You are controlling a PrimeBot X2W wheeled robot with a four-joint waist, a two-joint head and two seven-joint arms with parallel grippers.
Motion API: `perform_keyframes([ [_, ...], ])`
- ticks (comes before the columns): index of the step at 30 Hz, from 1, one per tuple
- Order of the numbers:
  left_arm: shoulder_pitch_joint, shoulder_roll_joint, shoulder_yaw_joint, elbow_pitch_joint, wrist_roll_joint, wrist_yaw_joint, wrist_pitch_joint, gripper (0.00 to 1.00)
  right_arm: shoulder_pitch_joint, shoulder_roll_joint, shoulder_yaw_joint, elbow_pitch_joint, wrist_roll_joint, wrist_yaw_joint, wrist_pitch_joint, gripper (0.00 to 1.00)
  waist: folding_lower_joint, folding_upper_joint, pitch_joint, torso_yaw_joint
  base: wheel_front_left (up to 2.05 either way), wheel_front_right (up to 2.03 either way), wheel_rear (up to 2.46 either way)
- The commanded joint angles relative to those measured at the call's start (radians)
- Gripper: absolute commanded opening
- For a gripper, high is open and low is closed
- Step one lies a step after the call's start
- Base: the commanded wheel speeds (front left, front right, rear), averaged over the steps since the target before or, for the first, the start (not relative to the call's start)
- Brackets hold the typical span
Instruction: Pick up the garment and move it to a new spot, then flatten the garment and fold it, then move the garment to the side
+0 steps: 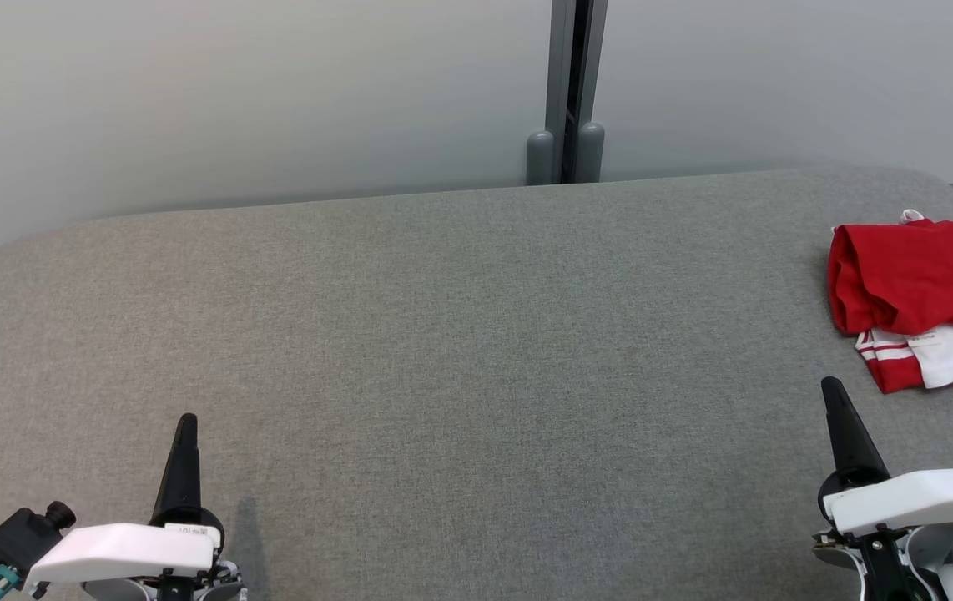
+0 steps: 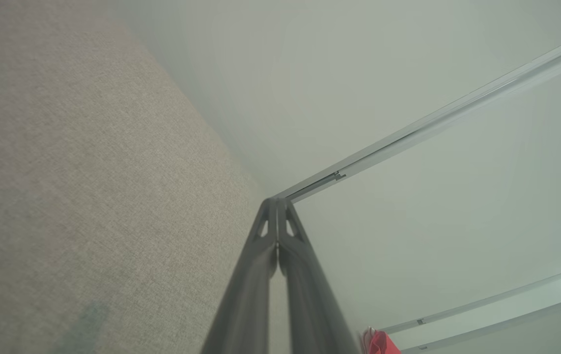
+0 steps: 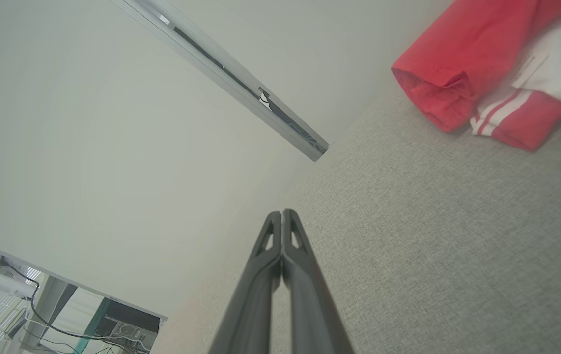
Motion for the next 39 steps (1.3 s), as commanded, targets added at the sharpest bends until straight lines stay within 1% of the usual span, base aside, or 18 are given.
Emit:
perform_keyframes([
  [1, -0.027, 0.007, 0.009, -0.008, -0.021, -0.004, 0.008, 0.00, -0.023, -0.003, -0.009, -0.006, 0.030, 0.000, 0.009, 0.00, 0.0000, 0.0000, 0.000, 0.000, 0.00, 0.00, 0.00],
  [23, -0.062, 0.008, 0.052, 0.005, -0.200, -0.014, 0.068, 0.00, -0.052, 0.004, -0.037, 0.019, 0.263, 0.000, 0.071, 0.00, 0.0000, 0.0000, -0.003, -0.003, 0.00, 0.00, 0.00],
  [39, -0.080, 0.009, 0.077, 0.013, -0.304, -0.019, 0.102, 0.00, -0.069, 0.009, -0.052, 0.033, 0.398, 0.000, 0.107, 0.00, 0.0000, 0.0000, -0.005, -0.005, 0.00, 0.00, 0.00],
])
